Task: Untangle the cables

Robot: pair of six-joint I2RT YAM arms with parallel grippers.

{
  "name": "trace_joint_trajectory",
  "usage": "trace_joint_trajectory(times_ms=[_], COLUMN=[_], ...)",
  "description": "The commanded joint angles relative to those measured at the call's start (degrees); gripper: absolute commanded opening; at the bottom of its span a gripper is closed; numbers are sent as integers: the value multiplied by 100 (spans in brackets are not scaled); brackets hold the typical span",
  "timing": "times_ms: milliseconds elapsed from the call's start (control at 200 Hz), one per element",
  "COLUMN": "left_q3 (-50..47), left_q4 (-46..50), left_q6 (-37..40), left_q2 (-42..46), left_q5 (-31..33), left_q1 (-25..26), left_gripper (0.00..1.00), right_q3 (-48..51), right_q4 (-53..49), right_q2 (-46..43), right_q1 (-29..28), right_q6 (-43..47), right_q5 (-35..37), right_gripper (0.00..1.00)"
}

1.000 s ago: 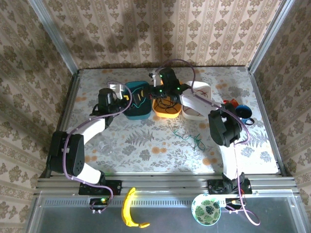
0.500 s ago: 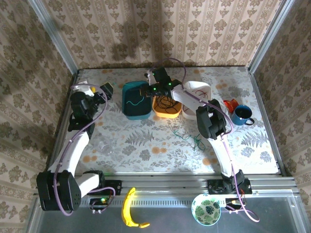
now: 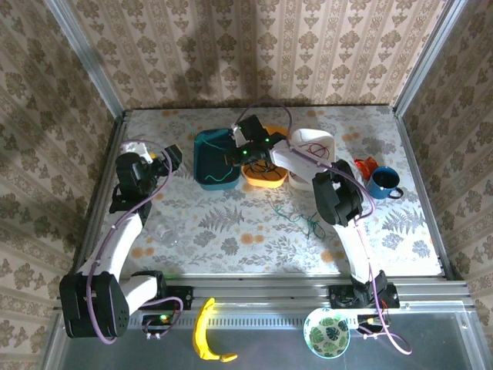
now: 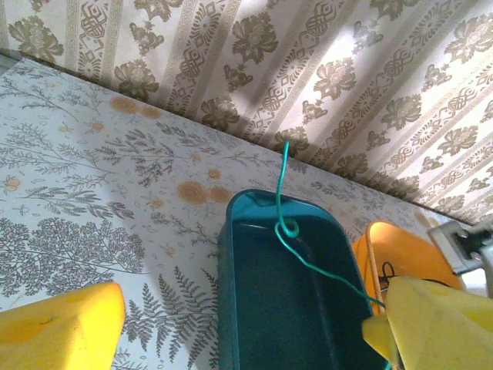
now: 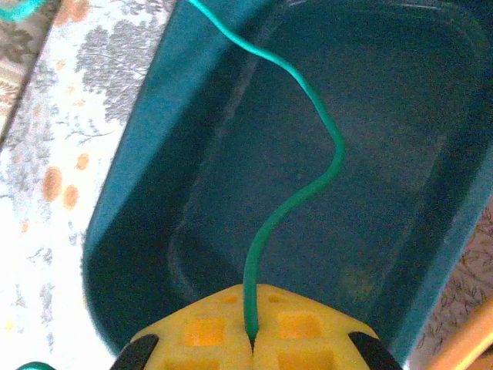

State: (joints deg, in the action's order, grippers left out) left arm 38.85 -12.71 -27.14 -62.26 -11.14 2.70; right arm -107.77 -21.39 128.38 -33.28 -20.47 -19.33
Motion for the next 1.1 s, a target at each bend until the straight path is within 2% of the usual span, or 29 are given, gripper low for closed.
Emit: trace_joint_trajectory(times_ms=[0, 285, 490, 705, 850, 1020, 1095], left_q3=[48, 31, -62, 101, 313, 487, 649], left_q4=[-376, -1429, -2333, -2485, -2378, -2503, -2509], left_q6=[-141, -425, -714, -759, -723, -723, -699], left_q2=[-96, -364, -453, -682, -920, -1157, -1269], left_q5=[-351, -1349, -1931, -2358, -2455, -2496, -2534], left_q1=[-59, -70, -68, -42, -15, 36, 109], left_gripper=[89, 89, 87, 82, 71, 43, 37], right_q3=[293, 1041, 1421, 1607, 1663, 1701, 1738], right_q4=[358, 888, 1097, 1216, 1203, 1161, 1130], right_q2=[-825, -1472, -1677, -1795, -1889, -1980, -1996], right_q1=[12, 5, -4, -12, -22, -40, -52], right_q6=[89, -387, -601, -765, -765, -748, -744], right_q5=[-373, -1513, -1725, -1968, -1987, -2058, -2085], right_gripper=[0, 0, 0, 0, 0, 0, 0])
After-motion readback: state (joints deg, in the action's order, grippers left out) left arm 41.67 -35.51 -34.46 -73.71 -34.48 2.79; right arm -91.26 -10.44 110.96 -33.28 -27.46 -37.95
